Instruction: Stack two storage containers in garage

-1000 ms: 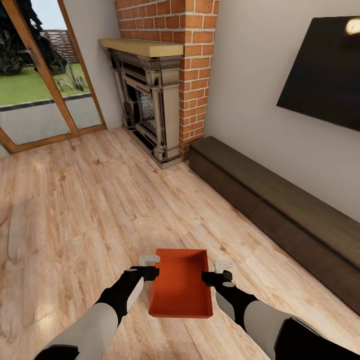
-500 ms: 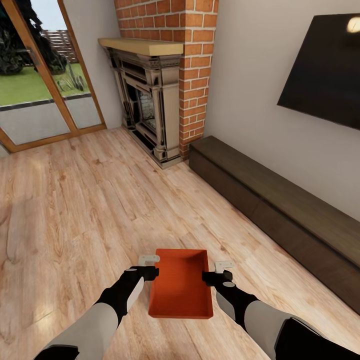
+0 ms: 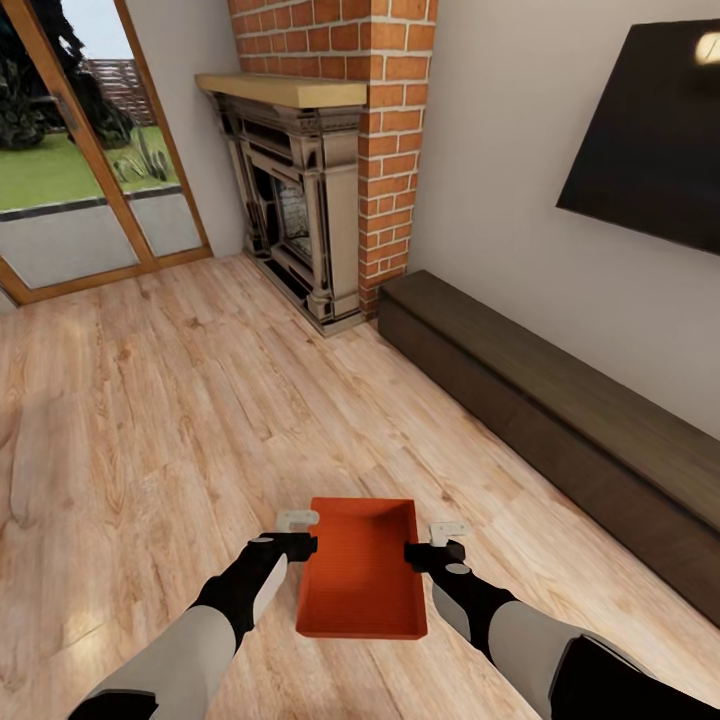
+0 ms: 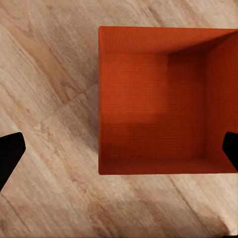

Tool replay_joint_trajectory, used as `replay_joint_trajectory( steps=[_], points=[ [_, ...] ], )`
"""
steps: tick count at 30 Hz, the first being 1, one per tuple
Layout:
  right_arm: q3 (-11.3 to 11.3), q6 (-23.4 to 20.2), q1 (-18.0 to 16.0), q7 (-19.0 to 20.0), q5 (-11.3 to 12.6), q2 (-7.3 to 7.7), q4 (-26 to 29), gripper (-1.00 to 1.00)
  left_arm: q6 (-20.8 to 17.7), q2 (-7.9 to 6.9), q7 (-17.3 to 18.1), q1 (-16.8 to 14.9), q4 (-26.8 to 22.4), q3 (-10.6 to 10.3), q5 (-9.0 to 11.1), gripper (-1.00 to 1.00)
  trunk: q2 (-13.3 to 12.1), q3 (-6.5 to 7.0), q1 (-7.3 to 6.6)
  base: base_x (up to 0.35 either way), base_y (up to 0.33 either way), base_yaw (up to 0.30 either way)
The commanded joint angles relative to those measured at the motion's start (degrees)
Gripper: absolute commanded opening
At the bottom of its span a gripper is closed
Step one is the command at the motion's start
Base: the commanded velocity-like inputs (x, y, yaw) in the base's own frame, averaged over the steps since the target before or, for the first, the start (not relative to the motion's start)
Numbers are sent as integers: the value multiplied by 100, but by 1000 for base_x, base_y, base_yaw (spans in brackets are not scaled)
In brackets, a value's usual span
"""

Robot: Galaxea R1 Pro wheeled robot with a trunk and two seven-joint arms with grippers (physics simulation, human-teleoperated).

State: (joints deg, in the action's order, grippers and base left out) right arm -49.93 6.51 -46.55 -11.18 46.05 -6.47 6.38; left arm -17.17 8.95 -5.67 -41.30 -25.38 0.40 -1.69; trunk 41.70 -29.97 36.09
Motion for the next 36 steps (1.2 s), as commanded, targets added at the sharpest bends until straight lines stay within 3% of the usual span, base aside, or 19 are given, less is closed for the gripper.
replay_joint_trajectory(
  steps=[1, 36],
  points=[
    [-50, 17, -3, -23, 54, -1, 1, 100, -33, 2, -13, -1, -11, 4, -18, 100, 47, -24, 23, 0, 0, 0],
    [-51, 25, -3, -16, 58, 24, 2, 100, -32, -7, -13, -1, -11, 11, -24, 100, 1450, -652, 792, 0, 0, 0]
  ],
)
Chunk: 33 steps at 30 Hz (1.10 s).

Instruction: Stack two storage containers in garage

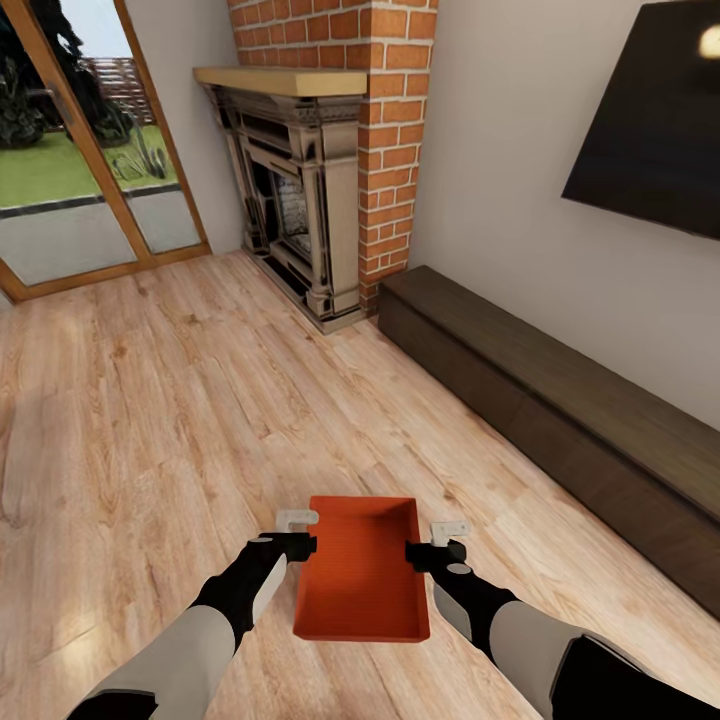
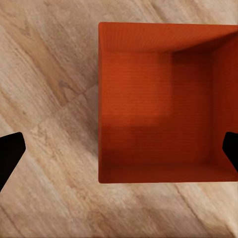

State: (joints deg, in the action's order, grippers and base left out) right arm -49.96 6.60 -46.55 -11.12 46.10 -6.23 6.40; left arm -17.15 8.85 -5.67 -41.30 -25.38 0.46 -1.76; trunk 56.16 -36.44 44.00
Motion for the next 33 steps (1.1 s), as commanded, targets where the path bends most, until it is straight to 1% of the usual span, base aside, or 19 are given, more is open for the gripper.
replay_joint_trajectory(
  steps=[1, 33],
  points=[
    [-49, 17, -3, -22, 55, 3, -1, 100, -34, 3, -13, -1, -11, 5, -17, 100, 45, -23, 23, 0, 0, 0],
    [-46, 17, -3, -22, 53, 44, -8, 100, -34, -6, -26, -1, 13, -10, -24, 100, 1328, -598, 726, 0, 0, 0]
  ],
)
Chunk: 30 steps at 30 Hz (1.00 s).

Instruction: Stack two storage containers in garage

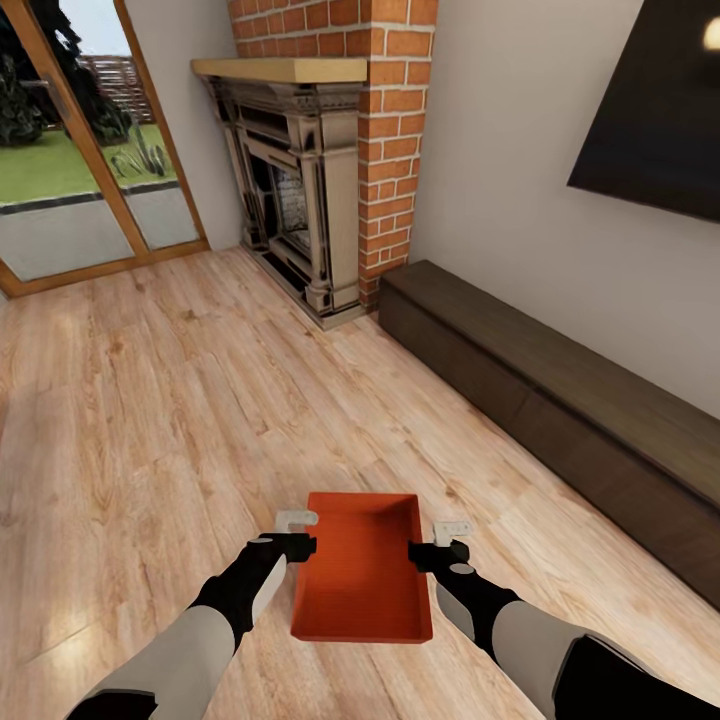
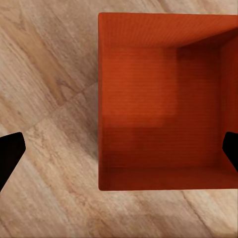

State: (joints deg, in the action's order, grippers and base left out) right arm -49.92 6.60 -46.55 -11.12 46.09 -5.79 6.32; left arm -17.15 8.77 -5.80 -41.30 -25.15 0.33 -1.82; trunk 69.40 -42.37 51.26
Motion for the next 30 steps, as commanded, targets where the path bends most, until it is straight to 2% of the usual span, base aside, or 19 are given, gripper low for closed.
replay_joint_trajectory(
  steps=[1, 30],
  points=[
    [-50, 17, -3, -22, 55, 1, 0, 100, -34, 2, -14, -1, -10, 3, -19, 100, 44, -23, 23, 0, 0, 0],
    [-52, 26, -3, -22, 49, 21, 0, 100, -27, -7, -1, -1, -26, -2, -27, 100, 1207, -543, 659, 0, 0, 0]
  ],
)
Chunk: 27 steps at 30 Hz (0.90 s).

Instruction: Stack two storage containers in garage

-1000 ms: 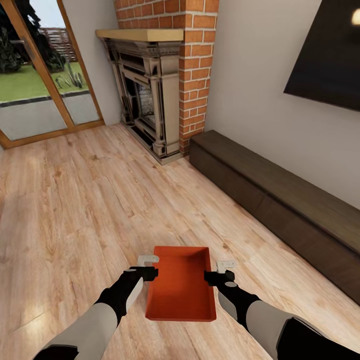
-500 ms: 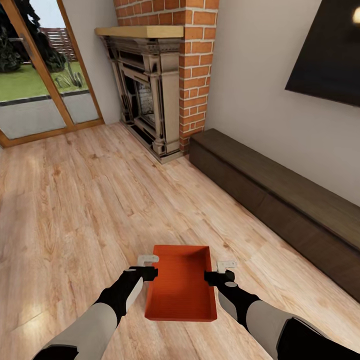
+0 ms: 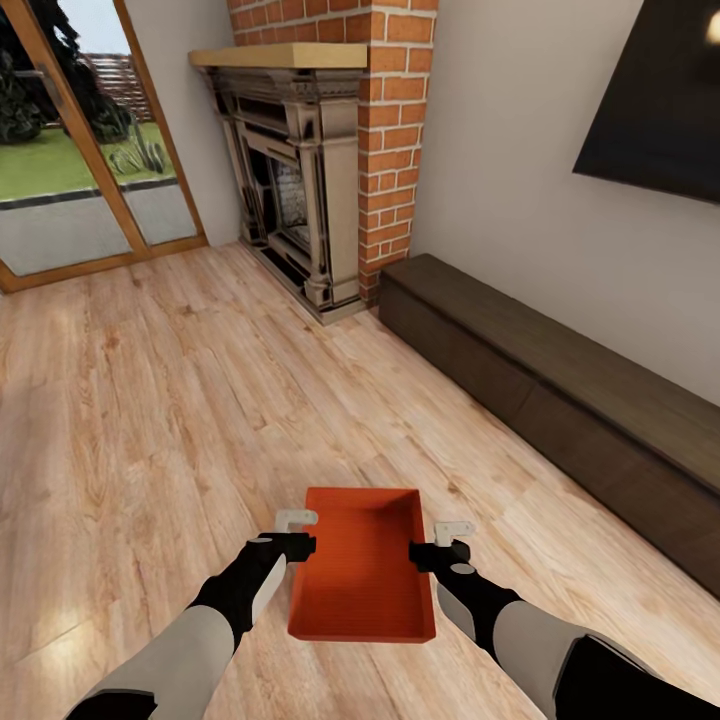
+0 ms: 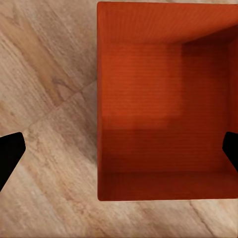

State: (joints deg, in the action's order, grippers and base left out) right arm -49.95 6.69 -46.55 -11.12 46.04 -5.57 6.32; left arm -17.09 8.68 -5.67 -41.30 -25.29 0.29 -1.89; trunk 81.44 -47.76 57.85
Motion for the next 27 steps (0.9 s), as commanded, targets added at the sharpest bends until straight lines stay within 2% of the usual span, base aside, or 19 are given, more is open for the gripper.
replay_joint_trajectory(
  steps=[1, 27],
  points=[
    [-50, 17, -3, -22, 54, 2, 0, 100, -33, 2, -13, -1, -11, 3, -19, 100, 44, -22, 22, 0, 0, 0],
    [-50, 34, -3, -21, 54, 48, 0, 100, -23, -6, -13, -1, -19, -2, -21, 100, 1086, -489, 593, 0, 0, 0]
  ],
)
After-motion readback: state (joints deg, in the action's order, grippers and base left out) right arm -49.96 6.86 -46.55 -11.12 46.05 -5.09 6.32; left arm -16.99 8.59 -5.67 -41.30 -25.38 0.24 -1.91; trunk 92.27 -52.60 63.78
